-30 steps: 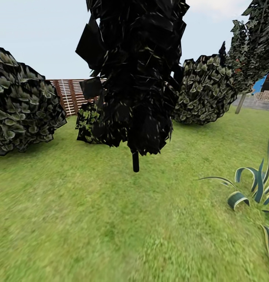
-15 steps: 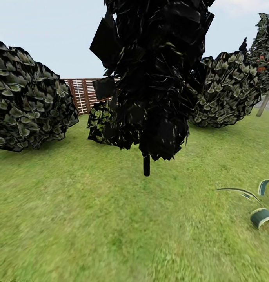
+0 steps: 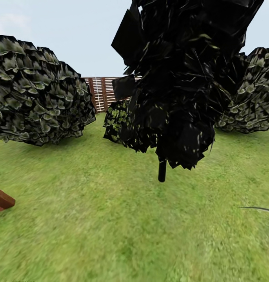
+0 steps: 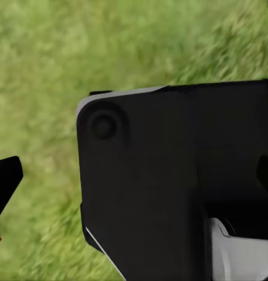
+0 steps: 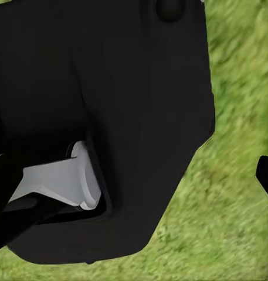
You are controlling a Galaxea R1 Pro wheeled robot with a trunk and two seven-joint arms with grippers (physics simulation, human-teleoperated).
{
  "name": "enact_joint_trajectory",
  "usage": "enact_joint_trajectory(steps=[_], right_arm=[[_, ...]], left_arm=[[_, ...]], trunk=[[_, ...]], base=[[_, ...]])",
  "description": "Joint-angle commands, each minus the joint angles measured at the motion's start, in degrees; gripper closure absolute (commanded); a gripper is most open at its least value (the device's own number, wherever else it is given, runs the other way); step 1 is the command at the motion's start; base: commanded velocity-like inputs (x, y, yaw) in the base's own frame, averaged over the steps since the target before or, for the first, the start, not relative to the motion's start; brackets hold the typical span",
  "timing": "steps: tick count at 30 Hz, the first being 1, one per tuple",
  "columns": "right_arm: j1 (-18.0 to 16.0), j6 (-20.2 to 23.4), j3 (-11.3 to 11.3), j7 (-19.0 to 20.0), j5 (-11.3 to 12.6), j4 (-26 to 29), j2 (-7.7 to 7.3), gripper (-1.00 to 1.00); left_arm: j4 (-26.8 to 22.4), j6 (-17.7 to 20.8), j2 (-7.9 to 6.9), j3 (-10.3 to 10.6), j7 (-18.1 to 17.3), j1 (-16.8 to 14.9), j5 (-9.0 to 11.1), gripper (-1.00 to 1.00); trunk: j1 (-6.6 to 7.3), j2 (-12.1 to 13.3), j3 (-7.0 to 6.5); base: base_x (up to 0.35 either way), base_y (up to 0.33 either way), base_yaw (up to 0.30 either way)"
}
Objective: Take the three Easter eggs out of the wicker basket on the lawn in the garden, then place them on the lawn next to a single tree (choose any tree) so that all three eggs are next to the same tree and none are left in the basket.
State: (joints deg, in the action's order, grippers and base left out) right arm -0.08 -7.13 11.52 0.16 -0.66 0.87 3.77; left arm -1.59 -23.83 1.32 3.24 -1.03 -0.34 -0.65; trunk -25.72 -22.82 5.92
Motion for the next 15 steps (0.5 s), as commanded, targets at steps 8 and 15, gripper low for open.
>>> enact_joint_trajectory(steps=[8,15], right_arm=[[-0.01,-0.2,0.35,0.02,-0.12,-0.02,0.01,-1.0],[-0.01,-0.2,0.35,0.02,-0.13,-0.06,0.01,-1.0]], left_arm=[[0.01,-0.17,-0.01,0.28,0.06,-0.04,-0.05,-1.0],[0.01,-0.18,-0.01,0.28,0.06,-0.03,-0.05,-1.0]], trunk=[[-0.06,-0.1,0.34],[-0.06,-0.1,0.52]], base=[[0.277,0.0,0.273],[0.259,0.0,0.276]])
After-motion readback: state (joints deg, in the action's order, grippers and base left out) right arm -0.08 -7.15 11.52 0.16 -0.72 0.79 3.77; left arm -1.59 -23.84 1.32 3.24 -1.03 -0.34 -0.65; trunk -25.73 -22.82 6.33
